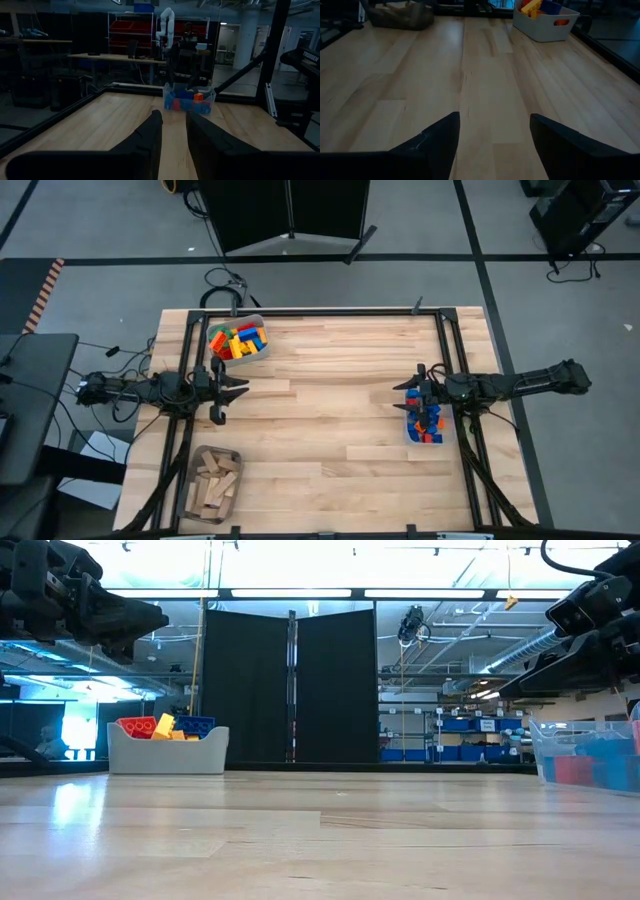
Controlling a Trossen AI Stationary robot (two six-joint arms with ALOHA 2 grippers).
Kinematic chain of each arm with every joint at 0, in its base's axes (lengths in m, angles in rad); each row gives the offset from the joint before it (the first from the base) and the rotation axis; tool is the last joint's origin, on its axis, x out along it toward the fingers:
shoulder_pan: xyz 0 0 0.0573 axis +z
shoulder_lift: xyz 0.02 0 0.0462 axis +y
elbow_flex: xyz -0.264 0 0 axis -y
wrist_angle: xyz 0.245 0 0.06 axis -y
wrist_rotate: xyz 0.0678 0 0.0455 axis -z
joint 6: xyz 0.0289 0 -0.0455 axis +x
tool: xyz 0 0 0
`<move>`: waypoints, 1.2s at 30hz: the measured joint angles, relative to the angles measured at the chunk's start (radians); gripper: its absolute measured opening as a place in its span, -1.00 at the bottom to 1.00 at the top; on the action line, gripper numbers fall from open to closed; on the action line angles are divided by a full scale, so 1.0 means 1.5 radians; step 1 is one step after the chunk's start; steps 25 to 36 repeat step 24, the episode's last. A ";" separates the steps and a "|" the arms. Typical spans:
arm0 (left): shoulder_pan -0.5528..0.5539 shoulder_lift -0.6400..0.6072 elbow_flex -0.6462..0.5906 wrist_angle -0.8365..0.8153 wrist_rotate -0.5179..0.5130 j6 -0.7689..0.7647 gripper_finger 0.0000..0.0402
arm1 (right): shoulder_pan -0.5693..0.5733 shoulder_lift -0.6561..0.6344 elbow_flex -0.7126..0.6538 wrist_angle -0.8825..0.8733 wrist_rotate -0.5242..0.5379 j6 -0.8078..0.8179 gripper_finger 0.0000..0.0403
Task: Sort blocks by size
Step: Return to Home Position
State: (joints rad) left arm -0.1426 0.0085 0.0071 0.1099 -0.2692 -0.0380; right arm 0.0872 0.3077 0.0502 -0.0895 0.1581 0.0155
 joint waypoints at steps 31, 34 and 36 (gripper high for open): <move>0.000 0.000 0.000 0.000 0.000 0.000 -0.52 | 0.000 0.000 0.000 0.000 0.000 0.000 0.27; 0.000 0.000 0.000 0.000 0.000 0.000 -0.52 | 0.000 0.000 0.000 0.000 0.000 0.000 0.27; 0.000 0.000 0.000 0.000 0.000 0.000 -0.52 | 0.000 0.000 0.000 0.000 0.000 0.000 0.27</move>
